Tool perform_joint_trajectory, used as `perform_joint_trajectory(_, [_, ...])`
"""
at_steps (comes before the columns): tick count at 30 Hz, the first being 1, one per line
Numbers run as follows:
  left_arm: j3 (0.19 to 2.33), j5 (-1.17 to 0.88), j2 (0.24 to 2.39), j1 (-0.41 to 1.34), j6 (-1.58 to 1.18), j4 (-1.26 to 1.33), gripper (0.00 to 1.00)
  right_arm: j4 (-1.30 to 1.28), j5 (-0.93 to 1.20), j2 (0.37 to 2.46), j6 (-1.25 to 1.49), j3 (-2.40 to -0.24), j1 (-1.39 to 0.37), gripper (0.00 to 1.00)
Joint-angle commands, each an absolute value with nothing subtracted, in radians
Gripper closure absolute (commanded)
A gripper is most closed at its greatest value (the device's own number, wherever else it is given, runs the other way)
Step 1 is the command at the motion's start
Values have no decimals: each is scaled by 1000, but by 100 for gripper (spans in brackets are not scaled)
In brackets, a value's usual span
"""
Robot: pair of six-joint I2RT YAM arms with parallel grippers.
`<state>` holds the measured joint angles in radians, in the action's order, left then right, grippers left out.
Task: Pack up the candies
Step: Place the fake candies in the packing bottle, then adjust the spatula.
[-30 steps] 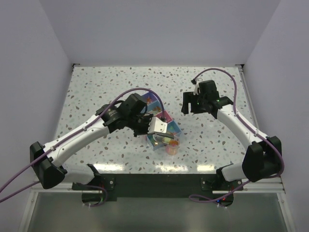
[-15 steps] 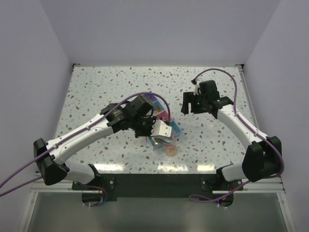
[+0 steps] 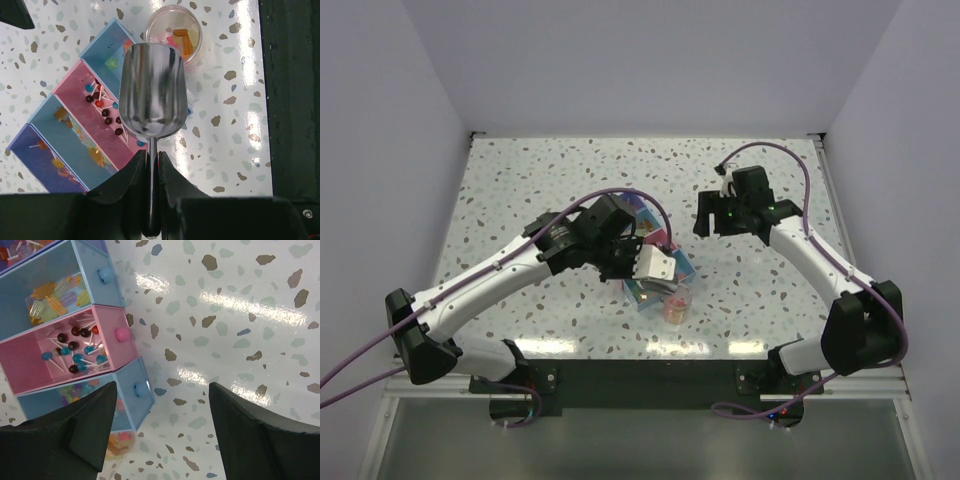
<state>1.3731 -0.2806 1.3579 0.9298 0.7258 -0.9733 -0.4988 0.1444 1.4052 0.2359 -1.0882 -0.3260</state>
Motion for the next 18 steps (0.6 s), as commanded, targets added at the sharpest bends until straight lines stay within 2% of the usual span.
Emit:
perform_joint_trajectory(1, [1388, -301, 1302, 931, 710, -902, 100, -463, 181, 1416, 238, -1103, -322, 23])
perform_joint_trajectory(8, [1364, -293, 1272, 913, 663, -844, 100, -469, 235, 1430, 229, -1127, -322, 24])
perform_joint_trajectory(13, [1323, -348, 1235, 799, 615, -783, 100, -456, 301, 1433, 225, -1135, -322, 26])
perform_joint_trajectory(18, [1238, -379, 1201, 697, 568, -712, 100, -387, 513, 1443, 278, -1134, -324, 27])
